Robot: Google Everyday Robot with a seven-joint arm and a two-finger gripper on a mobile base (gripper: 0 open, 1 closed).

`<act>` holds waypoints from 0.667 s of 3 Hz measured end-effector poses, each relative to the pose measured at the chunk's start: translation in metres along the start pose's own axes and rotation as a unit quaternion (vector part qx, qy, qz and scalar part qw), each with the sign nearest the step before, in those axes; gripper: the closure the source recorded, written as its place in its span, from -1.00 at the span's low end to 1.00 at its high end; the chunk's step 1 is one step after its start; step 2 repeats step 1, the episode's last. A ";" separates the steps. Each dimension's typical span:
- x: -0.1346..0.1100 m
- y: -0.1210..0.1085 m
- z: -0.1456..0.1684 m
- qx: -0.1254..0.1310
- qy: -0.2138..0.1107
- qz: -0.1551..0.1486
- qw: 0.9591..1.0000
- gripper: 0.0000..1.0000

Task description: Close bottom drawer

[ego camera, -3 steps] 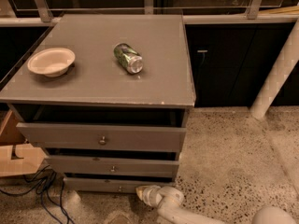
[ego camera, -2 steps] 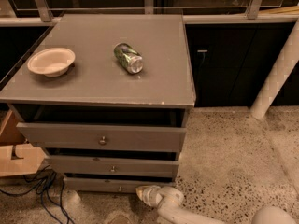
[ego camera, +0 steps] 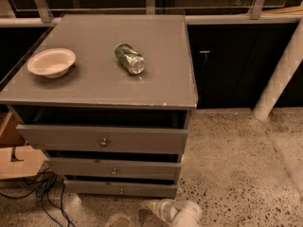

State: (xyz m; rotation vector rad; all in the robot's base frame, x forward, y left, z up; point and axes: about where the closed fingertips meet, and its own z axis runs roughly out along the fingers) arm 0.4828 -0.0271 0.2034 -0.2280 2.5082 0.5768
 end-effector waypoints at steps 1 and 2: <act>0.018 0.002 -0.015 0.001 0.007 0.011 1.000 0.69; 0.018 0.002 -0.015 0.001 0.007 0.011 1.000 0.69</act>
Offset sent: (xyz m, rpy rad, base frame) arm 0.0000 0.0000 0.0000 0.0000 0.0000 0.0000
